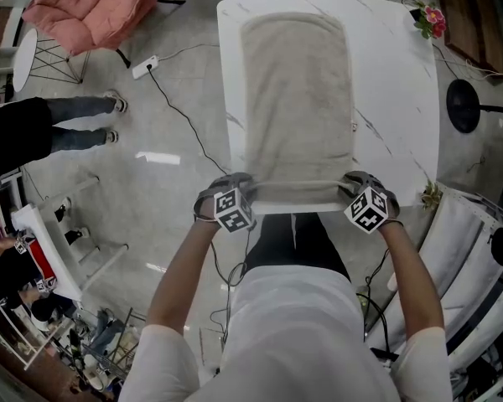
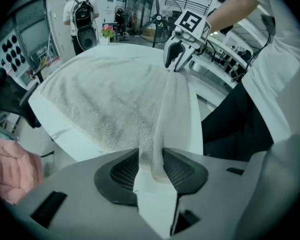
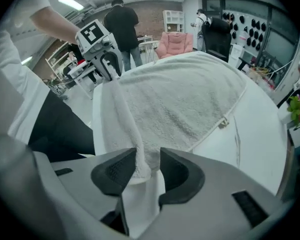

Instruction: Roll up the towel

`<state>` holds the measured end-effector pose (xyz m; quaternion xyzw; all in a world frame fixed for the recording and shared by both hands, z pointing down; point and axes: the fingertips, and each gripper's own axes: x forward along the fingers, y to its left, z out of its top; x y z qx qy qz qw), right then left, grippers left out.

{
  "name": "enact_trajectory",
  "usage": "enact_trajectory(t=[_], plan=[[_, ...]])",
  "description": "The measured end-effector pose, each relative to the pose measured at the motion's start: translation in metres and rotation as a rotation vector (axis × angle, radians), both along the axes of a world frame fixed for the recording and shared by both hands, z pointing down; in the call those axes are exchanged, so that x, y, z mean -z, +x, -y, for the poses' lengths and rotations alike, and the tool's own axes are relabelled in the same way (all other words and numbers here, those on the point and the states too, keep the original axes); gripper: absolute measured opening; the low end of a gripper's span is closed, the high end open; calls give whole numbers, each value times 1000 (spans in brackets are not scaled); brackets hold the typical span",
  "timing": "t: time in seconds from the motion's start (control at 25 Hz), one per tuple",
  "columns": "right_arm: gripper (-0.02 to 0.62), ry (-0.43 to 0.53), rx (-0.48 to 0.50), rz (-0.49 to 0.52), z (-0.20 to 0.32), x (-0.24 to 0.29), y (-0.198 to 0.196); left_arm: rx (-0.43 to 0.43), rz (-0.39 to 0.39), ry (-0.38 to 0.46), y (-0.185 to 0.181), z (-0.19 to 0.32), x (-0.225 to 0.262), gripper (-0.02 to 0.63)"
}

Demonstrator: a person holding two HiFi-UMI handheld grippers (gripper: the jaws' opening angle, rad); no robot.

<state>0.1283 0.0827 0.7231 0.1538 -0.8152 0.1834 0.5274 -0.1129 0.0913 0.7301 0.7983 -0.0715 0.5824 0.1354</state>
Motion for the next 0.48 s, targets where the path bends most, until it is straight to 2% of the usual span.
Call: enact_trajectory(t=[0.08, 0.2, 0.32, 0.48], plan=[[191, 45, -28, -21, 8, -4, 3, 18, 11, 56, -1, 6, -3, 202], [201, 84, -45, -44, 13, -11, 5, 78, 17, 73, -2, 9, -8, 239], [198, 109, -28, -63, 13, -11, 3, 98, 19, 70, -3, 10, -8, 249], [199, 109, -53, -21, 14, 4, 1, 84, 15, 79, -5, 12, 6, 252]])
